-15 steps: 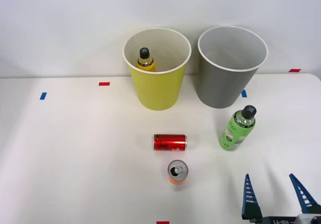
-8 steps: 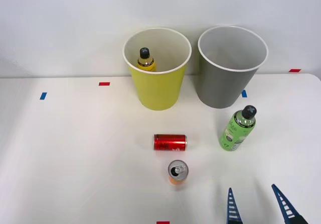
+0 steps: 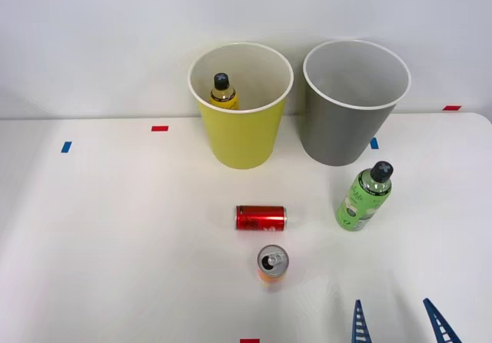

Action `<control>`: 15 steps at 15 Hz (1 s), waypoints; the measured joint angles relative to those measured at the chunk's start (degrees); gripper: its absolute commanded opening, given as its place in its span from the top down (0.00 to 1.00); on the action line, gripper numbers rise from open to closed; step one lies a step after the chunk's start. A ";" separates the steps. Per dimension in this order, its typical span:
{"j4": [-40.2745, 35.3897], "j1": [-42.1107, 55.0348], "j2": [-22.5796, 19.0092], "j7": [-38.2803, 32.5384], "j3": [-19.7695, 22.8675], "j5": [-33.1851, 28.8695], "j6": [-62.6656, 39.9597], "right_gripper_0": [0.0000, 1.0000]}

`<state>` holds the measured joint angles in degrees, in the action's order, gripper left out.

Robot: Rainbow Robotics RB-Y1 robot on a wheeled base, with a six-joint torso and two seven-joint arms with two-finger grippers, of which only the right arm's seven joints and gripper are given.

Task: Put cans in the gray bin, plastic bottles in the light green bin

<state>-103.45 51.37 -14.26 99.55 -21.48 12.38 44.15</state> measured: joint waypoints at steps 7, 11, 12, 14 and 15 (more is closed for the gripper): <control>0.00 1.35 -0.84 0.70 0.45 0.29 0.31 0.00; 0.00 1.37 -0.85 0.72 0.47 0.28 0.32 0.00; 0.00 1.37 -0.85 0.72 0.47 0.28 0.32 0.00; 0.00 1.37 -0.85 0.72 0.47 0.28 0.32 0.00; 0.00 1.37 -0.85 0.72 0.47 0.28 0.32 0.00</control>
<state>-103.45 52.73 -15.11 100.28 -21.01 12.66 44.48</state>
